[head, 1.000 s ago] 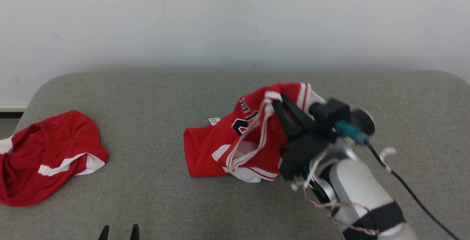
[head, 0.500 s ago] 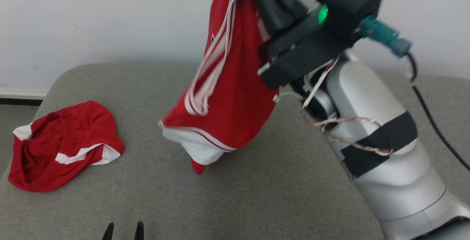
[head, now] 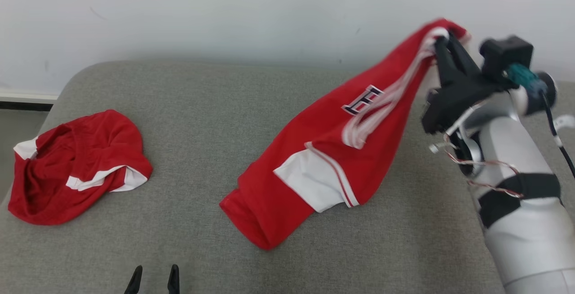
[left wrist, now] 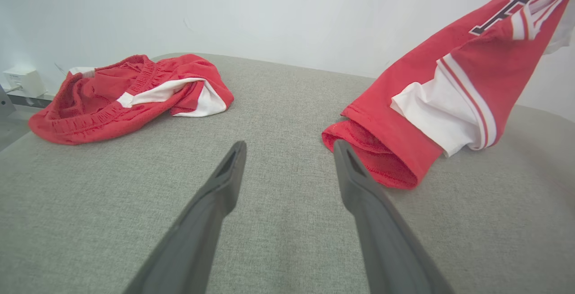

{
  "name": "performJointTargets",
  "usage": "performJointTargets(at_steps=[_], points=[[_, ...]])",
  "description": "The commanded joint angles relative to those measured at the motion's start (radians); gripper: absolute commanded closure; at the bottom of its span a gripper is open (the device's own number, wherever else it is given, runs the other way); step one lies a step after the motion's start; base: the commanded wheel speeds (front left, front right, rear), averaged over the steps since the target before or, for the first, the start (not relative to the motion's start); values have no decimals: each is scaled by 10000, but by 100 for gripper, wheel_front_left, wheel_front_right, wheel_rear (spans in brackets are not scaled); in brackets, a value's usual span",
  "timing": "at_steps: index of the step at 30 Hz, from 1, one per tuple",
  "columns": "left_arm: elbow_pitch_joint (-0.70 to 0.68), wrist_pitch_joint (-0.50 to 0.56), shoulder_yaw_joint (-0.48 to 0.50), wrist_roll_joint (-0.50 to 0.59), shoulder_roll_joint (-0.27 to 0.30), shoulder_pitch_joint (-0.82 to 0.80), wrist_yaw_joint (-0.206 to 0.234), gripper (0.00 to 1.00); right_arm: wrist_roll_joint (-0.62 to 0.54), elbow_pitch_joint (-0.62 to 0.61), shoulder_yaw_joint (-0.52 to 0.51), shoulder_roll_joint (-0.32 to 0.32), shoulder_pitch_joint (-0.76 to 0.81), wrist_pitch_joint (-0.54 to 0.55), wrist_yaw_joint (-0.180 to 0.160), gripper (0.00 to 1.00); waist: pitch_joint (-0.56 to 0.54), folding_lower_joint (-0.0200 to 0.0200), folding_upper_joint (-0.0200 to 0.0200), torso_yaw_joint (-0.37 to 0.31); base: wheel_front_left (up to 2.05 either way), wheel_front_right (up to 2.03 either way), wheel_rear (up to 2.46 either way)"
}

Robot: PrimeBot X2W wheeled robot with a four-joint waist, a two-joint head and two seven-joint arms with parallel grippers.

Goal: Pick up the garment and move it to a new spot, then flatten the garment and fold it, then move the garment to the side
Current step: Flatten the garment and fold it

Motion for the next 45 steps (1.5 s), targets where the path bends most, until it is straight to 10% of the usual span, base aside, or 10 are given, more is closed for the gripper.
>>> performJointTargets(at_steps=[1,16,17,33,45], points=[[-14,-34,-21,55,-26,-152,8,0,-219,82,-171,-89,210,-84,-22,100,93,-1,-1,-61,0,0,0],[45,-34,-88,104,117,-150,8,0,-2059,631,-3402,-88,2833,-427,-22,98,44,-1,-1,-684,0,0,0],[62,-34,-134,87,139,-136,8,0,-2215,637,-3639,-65,2968,-324,-22,0,4,-1,-1,-735,0,0,0],[89,-34,-95,-62,222,170,7,0,-2900,-757,-4242,213,5128,1060,-22,0,-556,-1,-1,-675,0,0,0],[55,-34,-18,-19,121,135,7,0,-1088,-1993,-1059,667,5657,2147,-22,0,-584,-1,-1,-859,0,0,0]])
